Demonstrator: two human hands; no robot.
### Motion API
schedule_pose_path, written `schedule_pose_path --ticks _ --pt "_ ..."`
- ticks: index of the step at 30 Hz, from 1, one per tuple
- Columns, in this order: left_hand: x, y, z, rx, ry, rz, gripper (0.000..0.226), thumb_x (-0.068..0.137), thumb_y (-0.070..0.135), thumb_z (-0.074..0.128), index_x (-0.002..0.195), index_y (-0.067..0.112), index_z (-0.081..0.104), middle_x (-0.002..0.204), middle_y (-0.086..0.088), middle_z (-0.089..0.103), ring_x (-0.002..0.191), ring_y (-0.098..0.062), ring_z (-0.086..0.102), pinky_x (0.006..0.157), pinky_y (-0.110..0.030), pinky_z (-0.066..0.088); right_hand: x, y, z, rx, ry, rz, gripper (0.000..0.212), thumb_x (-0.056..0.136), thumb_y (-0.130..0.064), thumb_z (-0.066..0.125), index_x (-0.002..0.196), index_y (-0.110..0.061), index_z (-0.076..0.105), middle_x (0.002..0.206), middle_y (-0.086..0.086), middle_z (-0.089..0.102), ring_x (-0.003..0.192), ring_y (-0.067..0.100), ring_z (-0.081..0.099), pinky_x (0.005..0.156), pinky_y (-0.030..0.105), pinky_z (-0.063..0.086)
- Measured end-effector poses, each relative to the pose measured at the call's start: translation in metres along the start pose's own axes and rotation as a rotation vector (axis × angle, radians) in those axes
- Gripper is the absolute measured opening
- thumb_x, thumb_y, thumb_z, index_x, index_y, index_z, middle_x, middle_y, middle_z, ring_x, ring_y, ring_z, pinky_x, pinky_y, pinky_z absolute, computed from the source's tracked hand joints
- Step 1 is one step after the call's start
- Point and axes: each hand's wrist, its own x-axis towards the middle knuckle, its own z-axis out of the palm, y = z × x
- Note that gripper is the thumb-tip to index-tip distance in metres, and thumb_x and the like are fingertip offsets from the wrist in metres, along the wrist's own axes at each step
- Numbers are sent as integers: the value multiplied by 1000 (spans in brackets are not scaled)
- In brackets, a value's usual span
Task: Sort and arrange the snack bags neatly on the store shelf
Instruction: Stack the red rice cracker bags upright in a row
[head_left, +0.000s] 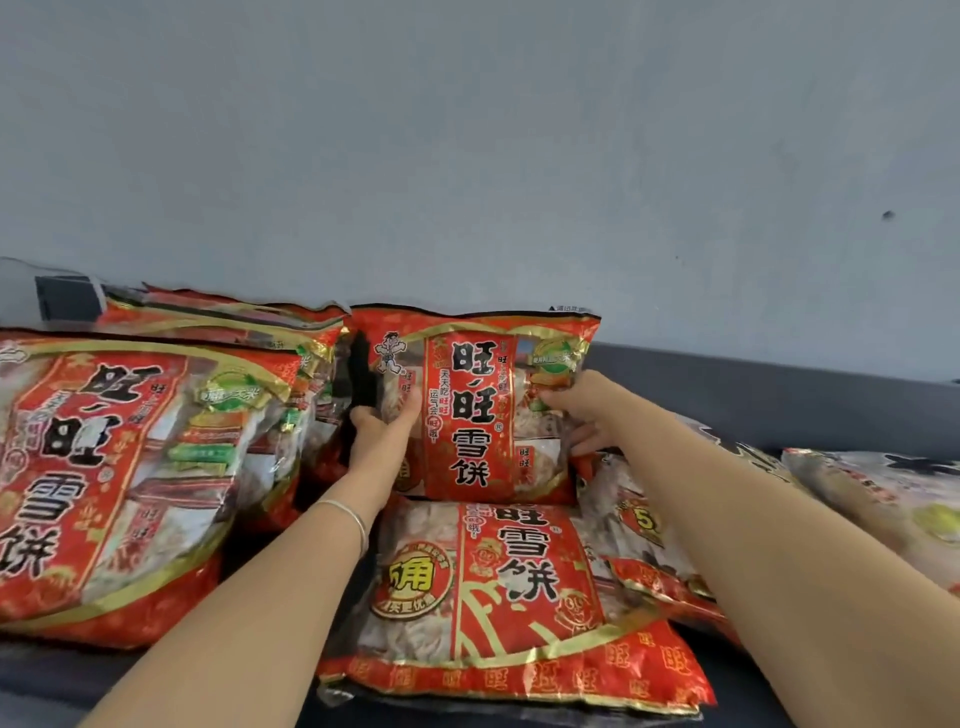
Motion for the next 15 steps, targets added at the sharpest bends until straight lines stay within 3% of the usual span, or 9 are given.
schedule_pose_path --ticks 4,7,12,15 --pt "-1 1 0 256 52 41 103 65 89 36 142 24 19 139 -15 44 122 -40 47 101 -54 38 -1 6 5 -2 22 38 47 97 -32 56 133 -3 46 123 23 58 103 38 64 78 43 56" --pt "3 3 3 303 44 -21 106 63 91 32 142 22 23 139 -16 42 123 -41 44 101 -56 37 -2 9 11 -92 34 56 48 98 -38 50 130 -3 48 120 23 61 99 37 67 85 45 58" --pt "-5 21 5 133 27 -135 96 80 65 56 151 23 6 154 -16 19 137 -40 27 109 -55 30 -15 -2 2 -227 106 -66 32 98 -31 51 115 -4 56 113 14 64 100 32 66 86 37 56" --pt "-17 25 1 170 79 -120 93 86 46 61 152 22 -1 156 -16 10 139 -40 22 109 -55 29 -31 -5 -2 -366 158 -174 21 99 -27 46 85 -11 52 93 9 59 91 28 61 83 37 54"
